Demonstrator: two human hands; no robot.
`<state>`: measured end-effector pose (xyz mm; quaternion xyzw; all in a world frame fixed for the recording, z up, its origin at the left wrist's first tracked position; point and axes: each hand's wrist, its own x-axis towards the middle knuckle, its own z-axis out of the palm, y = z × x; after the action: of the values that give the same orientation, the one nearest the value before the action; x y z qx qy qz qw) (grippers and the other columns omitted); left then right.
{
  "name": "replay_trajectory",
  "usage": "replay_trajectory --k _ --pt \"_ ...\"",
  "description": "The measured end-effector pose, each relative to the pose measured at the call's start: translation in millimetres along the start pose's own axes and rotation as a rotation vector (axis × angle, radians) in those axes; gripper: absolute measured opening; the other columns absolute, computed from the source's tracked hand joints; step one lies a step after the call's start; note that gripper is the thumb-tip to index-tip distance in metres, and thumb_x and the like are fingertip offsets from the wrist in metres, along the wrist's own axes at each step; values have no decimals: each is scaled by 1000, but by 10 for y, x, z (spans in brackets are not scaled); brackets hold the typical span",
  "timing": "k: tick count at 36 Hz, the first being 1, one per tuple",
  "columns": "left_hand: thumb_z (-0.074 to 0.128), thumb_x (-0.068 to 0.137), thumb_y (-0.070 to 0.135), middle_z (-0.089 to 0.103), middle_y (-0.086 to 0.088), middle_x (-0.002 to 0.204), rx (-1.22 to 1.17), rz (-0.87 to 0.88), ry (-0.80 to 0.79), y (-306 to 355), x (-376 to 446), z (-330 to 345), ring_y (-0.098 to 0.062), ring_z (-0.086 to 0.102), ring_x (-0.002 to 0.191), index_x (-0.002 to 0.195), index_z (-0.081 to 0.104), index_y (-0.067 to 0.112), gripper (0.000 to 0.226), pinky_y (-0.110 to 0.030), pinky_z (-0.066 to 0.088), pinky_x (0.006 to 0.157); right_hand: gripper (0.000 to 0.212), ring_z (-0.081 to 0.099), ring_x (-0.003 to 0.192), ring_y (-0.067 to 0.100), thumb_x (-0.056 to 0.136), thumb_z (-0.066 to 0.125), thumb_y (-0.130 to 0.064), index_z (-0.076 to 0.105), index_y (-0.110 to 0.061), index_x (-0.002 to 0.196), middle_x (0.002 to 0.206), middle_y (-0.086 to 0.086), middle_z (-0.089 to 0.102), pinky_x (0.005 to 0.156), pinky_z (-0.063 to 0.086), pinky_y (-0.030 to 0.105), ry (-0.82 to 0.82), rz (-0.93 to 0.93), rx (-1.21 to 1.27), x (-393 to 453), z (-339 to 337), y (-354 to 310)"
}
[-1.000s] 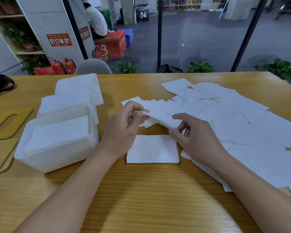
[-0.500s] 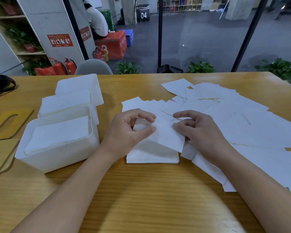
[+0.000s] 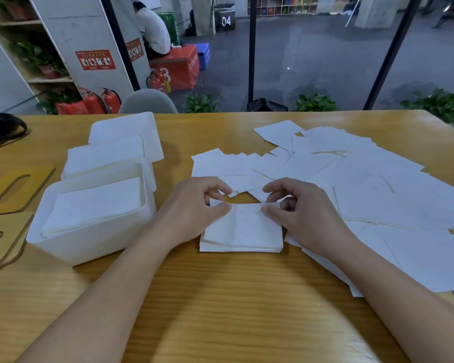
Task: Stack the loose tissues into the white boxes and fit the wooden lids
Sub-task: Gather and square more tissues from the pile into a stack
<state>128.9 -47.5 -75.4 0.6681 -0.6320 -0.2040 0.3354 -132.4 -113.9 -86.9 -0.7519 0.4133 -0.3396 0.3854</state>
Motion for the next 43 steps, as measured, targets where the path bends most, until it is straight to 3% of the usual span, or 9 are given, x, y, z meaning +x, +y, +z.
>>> replay_trajectory --k 4,17,22,27,29,31,37,40,43 --pt "87 91 33 73 17 94 36 8 -40 -8 -22 12 -1 57 64 114 79 42 26 -11 46 64 28 61 65 9 91 85 -18 75 -37 109 94 -20 71 54 52 18 -26 -36 -90 -21 40 54" --pt "78 96 34 72 18 91 71 -10 -11 -39 16 27 1 63 80 86 78 40 12 -14 43 69 27 61 79 9 90 84 -23 72 -37 110 100 -18 69 71 47 15 -30 -128 -235 -7 75 92" --pt "64 108 36 66 21 134 215 37 112 -41 119 86 -10 45 135 109 82 38 18 -22 33 107 15 54 103 0 96 81 -35 75 -35 109 103 -18 65 80 36 8 -66 -160 -324 -17 74 47" --pt "44 117 31 44 8 171 340 0 47 -109 250 141 -21 27 159 132 76 30 35 -46 21 126 13 57 100 4 95 79 -39 76 -34 106 102 -18 64 86 45 23 -108 -167 -317 -34 105 36" --pt "40 118 27 52 6 165 315 -11 7 -122 281 178 -23 33 158 131 73 23 36 -46 25 128 13 59 104 4 96 79 -40 76 -35 107 105 -18 66 91 48 27 -112 -161 -308 -33 104 35" --pt "39 117 21 71 3 129 298 13 17 -137 300 200 -22 55 133 115 71 13 33 -50 40 119 13 60 106 4 95 79 -41 76 -36 107 107 -18 67 94 50 29 -111 -153 -293 -32 97 38" --pt "40 112 14 45 3 69 286 49 93 -120 309 172 -17 46 80 76 42 12 37 -50 48 100 13 60 105 3 95 80 -42 76 -37 107 107 -21 67 91 50 26 -106 -161 -294 -20 96 48" --pt "46 111 20 61 4 76 312 79 95 -118 242 165 -14 49 98 72 53 17 39 -42 45 104 13 60 105 1 95 80 -43 76 -38 106 105 -22 67 86 48 21 -97 -158 -290 -18 86 67" --pt "56 109 27 77 10 117 314 90 99 -144 182 172 -9 43 119 87 77 21 31 -38 40 111 13 61 105 -1 95 79 -44 76 -39 106 105 -24 67 84 47 17 -92 -159 -292 -16 77 89"
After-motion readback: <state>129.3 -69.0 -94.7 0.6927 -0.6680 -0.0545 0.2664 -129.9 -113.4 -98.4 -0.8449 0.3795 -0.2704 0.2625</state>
